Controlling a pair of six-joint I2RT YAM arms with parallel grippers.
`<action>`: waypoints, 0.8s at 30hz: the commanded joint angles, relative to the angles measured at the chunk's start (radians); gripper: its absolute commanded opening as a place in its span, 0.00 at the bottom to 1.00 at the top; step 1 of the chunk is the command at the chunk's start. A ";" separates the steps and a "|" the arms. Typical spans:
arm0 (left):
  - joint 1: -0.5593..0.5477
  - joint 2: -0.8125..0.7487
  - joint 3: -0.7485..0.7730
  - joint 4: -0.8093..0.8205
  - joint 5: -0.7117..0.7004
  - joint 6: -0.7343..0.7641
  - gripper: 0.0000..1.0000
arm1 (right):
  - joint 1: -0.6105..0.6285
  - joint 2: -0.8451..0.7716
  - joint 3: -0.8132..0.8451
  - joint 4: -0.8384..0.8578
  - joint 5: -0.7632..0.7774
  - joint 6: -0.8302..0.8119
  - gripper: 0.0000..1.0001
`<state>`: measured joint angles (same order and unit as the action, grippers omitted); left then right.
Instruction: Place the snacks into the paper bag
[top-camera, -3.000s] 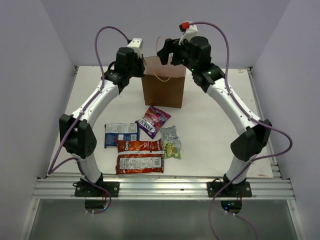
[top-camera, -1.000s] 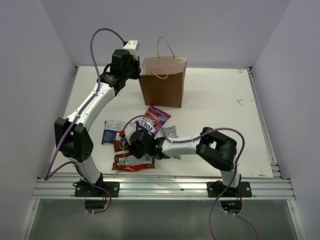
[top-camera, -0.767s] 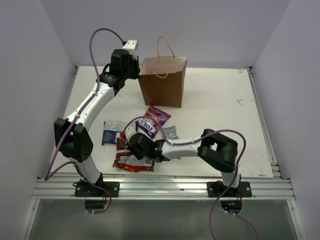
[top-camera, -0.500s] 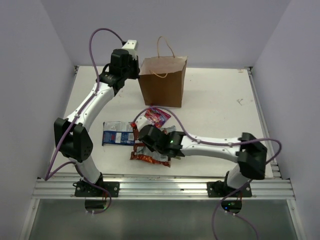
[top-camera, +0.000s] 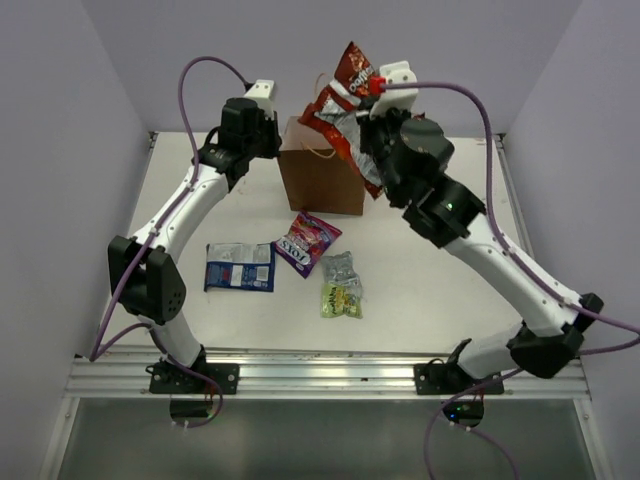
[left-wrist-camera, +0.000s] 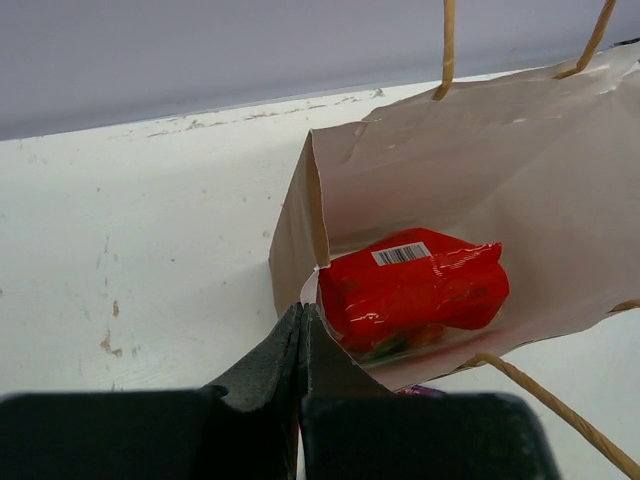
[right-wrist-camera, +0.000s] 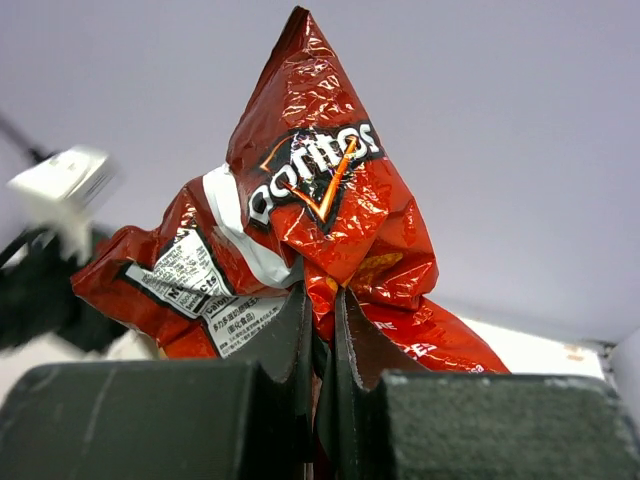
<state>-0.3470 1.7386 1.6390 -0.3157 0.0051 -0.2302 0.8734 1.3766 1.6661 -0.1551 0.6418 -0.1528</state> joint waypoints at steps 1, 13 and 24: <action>0.011 -0.014 0.033 -0.008 0.045 -0.044 0.00 | -0.101 0.174 0.142 0.138 -0.128 -0.102 0.00; 0.009 0.004 0.054 0.026 0.070 -0.104 0.00 | -0.232 0.504 0.225 0.512 -0.281 -0.254 0.00; 0.011 0.012 0.099 -0.017 0.024 -0.070 0.00 | -0.324 0.662 0.314 0.508 -0.415 -0.212 0.00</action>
<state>-0.3470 1.7542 1.6791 -0.3393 0.0483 -0.3138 0.5522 2.0258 1.9182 0.2714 0.2974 -0.3565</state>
